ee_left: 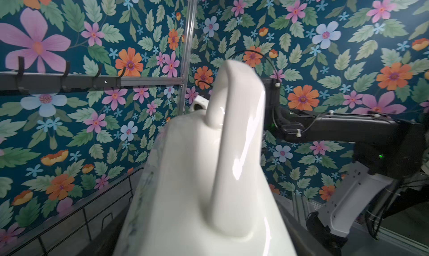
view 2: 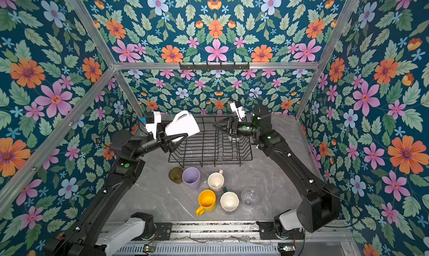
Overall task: Load cups into a dish rack
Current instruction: Place the cup upside down at the dish rack.
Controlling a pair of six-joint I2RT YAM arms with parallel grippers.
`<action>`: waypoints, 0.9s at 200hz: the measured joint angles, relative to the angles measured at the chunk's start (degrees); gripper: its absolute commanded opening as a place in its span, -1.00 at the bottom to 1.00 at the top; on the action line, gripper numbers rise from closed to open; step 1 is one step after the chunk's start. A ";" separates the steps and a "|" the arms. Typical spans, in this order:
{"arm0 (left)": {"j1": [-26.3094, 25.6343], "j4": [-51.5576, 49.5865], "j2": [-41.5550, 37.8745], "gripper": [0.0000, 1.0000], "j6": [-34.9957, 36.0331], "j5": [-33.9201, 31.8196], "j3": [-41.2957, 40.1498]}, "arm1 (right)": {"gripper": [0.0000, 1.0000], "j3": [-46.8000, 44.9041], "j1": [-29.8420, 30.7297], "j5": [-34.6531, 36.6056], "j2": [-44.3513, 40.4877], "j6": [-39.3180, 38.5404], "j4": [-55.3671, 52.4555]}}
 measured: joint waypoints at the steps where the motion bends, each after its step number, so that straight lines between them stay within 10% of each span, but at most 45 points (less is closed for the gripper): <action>1: 0.00 -0.74 0.22 -1.00 0.26 -0.26 0.33 | 0.72 -0.20 -0.24 0.52 -0.37 -0.26 -0.37; 90: -0.94 -32.28 17.57 -1.00 12.41 -15.69 21.44 | 0.98 -9.92 -6.62 23.08 -17.51 -12.35 -15.96; 180: -11.15 -52.78 38.69 -1.00 21.07 -32.00 45.66 | 0.98 -11.17 -6.67 26.21 -18.18 -16.92 -18.99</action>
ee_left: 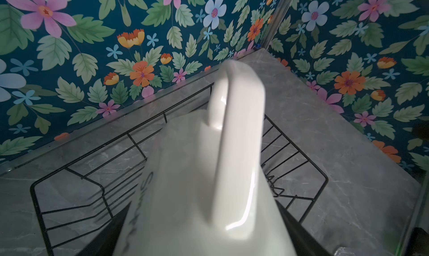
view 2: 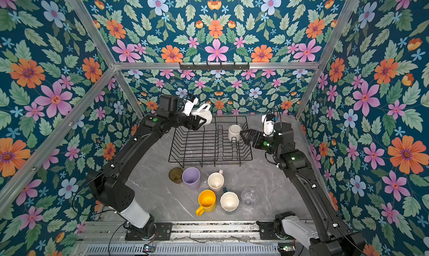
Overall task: Load cups into a dish rack
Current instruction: Place the cup upside down at the dish rack.
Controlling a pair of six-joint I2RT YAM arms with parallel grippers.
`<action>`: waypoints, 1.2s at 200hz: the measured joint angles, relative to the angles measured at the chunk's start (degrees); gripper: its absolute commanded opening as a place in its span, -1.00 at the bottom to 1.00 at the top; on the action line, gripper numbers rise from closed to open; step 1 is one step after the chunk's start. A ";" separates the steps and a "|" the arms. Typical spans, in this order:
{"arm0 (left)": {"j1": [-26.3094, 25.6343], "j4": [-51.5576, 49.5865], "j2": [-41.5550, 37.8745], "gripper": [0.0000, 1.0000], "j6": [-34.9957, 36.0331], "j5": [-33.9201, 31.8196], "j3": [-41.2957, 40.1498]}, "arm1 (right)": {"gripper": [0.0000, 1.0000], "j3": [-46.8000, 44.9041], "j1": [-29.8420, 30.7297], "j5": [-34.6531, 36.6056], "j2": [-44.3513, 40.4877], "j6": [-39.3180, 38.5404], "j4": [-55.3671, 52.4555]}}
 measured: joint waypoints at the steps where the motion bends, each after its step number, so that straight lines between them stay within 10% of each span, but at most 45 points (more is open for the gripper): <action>1: -0.11 -0.33 0.39 -1.00 0.07 -0.15 0.46 | 0.98 -0.07 0.00 -0.02 -0.02 -0.07 0.02; 103: -4.48 -11.34 23.47 -1.00 2.73 -11.47 23.98 | 0.98 -3.45 0.00 -0.42 -0.61 -2.54 -0.48; 240: -8.07 -11.61 33.05 -1.00 3.63 -13.03 25.83 | 0.98 -5.05 0.00 -2.21 -0.52 -3.58 -2.01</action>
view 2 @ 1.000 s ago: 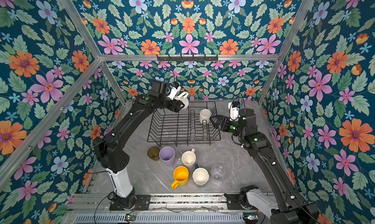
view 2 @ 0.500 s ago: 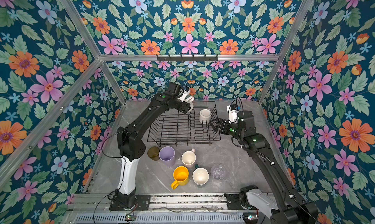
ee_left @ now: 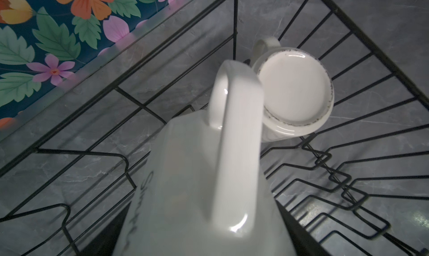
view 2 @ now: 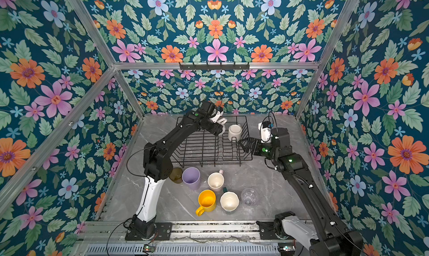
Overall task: Load cups into a dish rack
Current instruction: Place the cup upside down at the dish rack.
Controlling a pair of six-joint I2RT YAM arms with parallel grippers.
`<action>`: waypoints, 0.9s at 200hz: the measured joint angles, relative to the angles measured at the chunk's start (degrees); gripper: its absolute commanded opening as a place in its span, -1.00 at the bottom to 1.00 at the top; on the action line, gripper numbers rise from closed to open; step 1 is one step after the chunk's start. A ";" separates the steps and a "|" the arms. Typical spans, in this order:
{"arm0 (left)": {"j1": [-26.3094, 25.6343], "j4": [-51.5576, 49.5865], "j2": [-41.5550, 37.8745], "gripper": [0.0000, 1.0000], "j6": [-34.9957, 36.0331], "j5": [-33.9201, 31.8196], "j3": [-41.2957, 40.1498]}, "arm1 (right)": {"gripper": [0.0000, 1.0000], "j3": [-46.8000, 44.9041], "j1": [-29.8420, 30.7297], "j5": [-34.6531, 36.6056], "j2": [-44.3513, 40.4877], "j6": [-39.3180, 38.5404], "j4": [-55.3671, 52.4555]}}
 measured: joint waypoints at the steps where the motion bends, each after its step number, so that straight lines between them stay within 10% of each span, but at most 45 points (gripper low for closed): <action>1: -0.07 0.00 0.07 -1.00 0.00 0.00 0.00 | 0.98 0.00 0.00 0.00 0.00 0.00 -0.02; 180: -1.31 3.56 6.21 -0.86 -2.89 -3.98 0.42 | 0.98 -1.07 0.00 -1.07 0.22 0.00 -0.07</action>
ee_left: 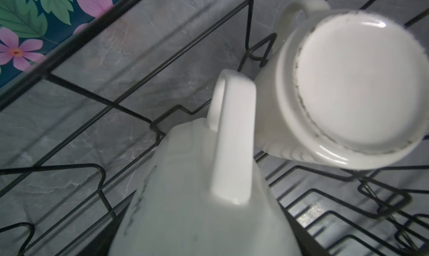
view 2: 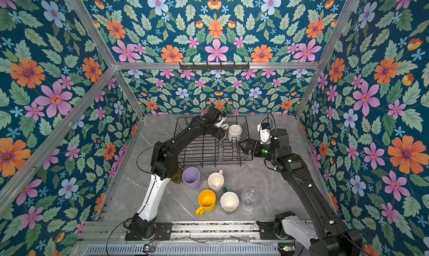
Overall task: Load cups into a dish rack
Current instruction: Place the cup upside down at the dish rack.
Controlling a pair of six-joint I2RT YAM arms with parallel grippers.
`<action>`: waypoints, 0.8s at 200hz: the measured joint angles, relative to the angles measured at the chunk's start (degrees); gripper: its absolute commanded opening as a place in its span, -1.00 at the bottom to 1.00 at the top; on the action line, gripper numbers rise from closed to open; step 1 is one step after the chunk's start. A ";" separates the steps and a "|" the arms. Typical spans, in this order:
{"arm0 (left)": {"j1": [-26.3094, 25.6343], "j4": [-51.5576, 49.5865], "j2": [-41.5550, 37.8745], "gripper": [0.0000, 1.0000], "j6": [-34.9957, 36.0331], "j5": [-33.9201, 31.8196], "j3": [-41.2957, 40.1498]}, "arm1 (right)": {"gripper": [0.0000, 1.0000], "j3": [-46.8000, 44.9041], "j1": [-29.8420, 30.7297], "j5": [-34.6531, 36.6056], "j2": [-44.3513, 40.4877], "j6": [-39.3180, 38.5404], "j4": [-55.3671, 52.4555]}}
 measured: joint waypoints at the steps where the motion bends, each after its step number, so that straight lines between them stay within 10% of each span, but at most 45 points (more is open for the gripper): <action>1: 0.00 0.07 0.04 -0.85 -0.02 -0.02 0.00 | 0.98 0.00 0.00 0.00 0.00 0.00 0.00; 68: -0.26 2.73 0.90 0.35 -1.01 -1.46 -0.46 | 0.98 -0.44 0.00 0.00 0.00 0.00 -0.02; 160: -0.24 5.20 -0.28 0.81 -2.05 -3.04 -3.56 | 0.98 -0.52 0.00 0.02 0.00 0.00 -0.04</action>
